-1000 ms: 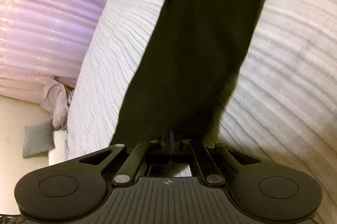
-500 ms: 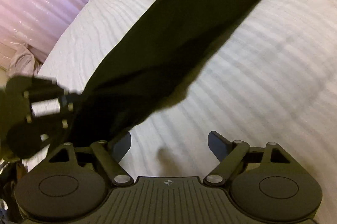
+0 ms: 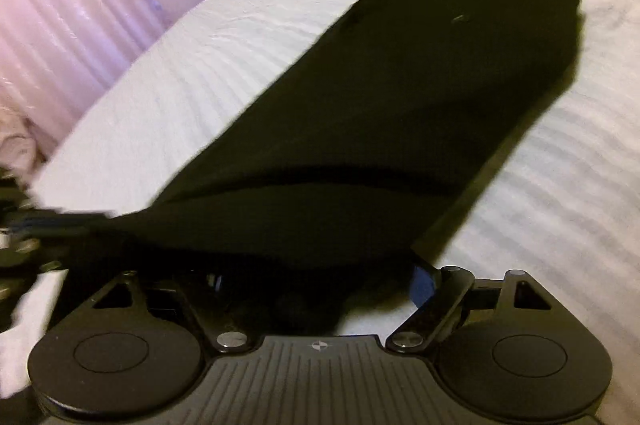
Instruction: Fold clothes
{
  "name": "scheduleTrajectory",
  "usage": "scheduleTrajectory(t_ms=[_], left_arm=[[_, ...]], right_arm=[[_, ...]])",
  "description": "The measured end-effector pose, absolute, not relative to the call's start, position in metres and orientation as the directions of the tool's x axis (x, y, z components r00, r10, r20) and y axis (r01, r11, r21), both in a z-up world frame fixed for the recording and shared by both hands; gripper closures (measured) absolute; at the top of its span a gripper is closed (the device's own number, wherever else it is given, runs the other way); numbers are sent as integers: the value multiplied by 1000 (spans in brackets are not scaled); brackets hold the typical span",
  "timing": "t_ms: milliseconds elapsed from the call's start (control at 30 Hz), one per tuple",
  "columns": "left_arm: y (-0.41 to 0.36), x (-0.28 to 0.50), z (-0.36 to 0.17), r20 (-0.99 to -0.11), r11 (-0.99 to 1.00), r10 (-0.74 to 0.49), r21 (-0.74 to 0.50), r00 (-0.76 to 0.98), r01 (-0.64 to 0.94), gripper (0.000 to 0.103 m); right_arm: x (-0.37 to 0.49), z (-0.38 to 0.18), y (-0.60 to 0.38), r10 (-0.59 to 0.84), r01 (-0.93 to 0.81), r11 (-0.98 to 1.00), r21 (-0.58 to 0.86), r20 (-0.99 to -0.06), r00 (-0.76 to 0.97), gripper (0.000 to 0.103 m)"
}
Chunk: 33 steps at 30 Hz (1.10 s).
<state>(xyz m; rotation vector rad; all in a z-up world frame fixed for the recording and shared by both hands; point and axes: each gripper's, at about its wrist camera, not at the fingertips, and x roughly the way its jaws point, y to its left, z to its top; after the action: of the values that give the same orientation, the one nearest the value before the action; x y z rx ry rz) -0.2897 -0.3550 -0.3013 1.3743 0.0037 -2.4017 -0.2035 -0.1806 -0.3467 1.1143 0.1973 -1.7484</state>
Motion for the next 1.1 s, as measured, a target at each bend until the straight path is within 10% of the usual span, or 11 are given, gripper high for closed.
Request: scheduleTrajectory(t_ms=[300,367,500,600,633,667,1100], left_arm=[[-280,-306,-339,-869,-969,-241,238,-431,63,101],[-283,-304,-335,-872,-974,-226,217,-434,72,102],[-290,-299,-326,-876,-981,-196,171,-441,97,102],[-295,-296,-319,-878,-984,-173,135,-447,116,101],[-297,-295,-317,-878,-985,-166,124,-449,122,100],[-299,-293,-315,-878,-985,-158,112,-451,128,98],[-413,-258,-313,-872,-857,-325,108,-365,503,89]], right_arm=[[-202,-321,-107,-553,800,-547,246,-824,-125,66],[-206,-323,-103,-496,766,-608,208,-853,-161,99],[-204,-316,-81,-512,794,-570,212,-847,-142,99],[-197,-311,-77,-536,819,-527,226,-836,-115,77],[-196,-310,-77,-547,818,-525,236,-830,-112,42],[-196,-308,-78,-557,815,-528,241,-822,-117,30],[-259,-265,-204,-632,994,-39,105,-773,57,30]])
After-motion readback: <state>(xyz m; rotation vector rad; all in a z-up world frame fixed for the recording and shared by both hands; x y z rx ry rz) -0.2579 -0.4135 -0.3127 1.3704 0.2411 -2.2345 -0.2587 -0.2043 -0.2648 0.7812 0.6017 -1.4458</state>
